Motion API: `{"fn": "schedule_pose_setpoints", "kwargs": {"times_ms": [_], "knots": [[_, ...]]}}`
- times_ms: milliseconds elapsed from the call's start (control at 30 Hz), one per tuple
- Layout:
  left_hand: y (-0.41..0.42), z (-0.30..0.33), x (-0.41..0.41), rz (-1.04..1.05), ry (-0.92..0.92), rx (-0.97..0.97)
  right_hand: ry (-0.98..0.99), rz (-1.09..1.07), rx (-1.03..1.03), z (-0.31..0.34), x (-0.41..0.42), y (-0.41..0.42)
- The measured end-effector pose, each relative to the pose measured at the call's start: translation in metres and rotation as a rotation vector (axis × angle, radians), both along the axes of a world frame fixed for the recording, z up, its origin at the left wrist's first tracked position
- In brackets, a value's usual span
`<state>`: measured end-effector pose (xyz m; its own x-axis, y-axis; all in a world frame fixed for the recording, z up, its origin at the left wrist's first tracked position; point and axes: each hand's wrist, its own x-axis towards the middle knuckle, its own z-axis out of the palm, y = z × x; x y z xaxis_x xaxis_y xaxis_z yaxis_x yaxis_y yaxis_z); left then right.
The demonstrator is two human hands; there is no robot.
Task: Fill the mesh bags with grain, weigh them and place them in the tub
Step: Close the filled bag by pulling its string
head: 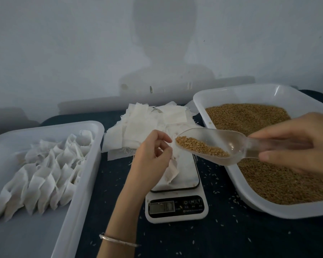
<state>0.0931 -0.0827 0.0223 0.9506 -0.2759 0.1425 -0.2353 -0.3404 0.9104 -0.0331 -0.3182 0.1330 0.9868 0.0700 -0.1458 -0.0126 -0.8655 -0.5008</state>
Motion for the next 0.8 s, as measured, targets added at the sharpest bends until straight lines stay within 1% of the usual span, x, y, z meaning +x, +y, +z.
{"fn": "schedule_pose_setpoints", "kwargs": {"times_ms": [33, 67, 100, 133, 167, 200, 233, 267, 300, 333, 400, 467, 500, 600, 800], "knots": [[0.001, 0.000, -0.001, -0.012, 0.000, -0.007, -0.019, -0.011, -0.051, 0.001, 0.016, 0.016], [0.001, -0.001, -0.001, -0.022, -0.002, -0.012, 0.045, -0.014, -0.064, 0.002, 0.018, 0.022], [0.001, -0.001, -0.001, -0.029, -0.004, -0.018, -0.122, 0.039, -0.029, 0.006, 0.022, 0.015], [0.001, -0.001, -0.001, -0.033, -0.005, -0.024, -0.002, 0.028, 0.011, 0.013, 0.027, 0.022], [0.001, -0.001, -0.001, -0.034, -0.007, -0.029, 0.007, 0.080, -0.016, 0.007, 0.030, 0.016], [0.001, -0.001, -0.001, -0.034, -0.009, -0.030, 0.014, 0.043, -0.008, 0.007, 0.030, 0.019], [0.001, -0.001, 0.000, -0.034, -0.010, -0.030, -0.022, 0.065, -0.048, 0.004, 0.034, 0.015], [0.001, -0.001, 0.000, -0.033, -0.010, -0.032, 0.026, 0.035, -0.010, 0.008, 0.035, 0.018], [0.001, -0.001, 0.001, -0.033, -0.009, -0.035, 0.024, 0.062, -0.069, 0.005, 0.038, 0.015], [0.001, -0.001, 0.001, -0.032, -0.006, -0.039, 0.079, 0.034, -0.049, 0.008, 0.038, 0.017], [0.001, -0.001, 0.001, -0.035, 0.003, -0.043, 0.061, 0.020, -0.056, 0.007, 0.040, 0.015], [0.000, -0.001, 0.000, -0.041, 0.008, -0.049, 0.046, 0.053, -0.120, 0.008, 0.043, 0.014], [-0.001, -0.001, -0.001, -0.043, 0.007, -0.050, 0.030, 0.064, -0.121, 0.006, 0.047, 0.012], [-0.005, -0.001, -0.002, -0.045, 0.002, -0.040, 0.080, 0.078, -0.177, 0.013, 0.047, 0.018], [-0.008, -0.001, -0.005, -0.048, 0.009, -0.028, 0.090, 0.097, -0.273, 0.019, 0.052, 0.024]]}}
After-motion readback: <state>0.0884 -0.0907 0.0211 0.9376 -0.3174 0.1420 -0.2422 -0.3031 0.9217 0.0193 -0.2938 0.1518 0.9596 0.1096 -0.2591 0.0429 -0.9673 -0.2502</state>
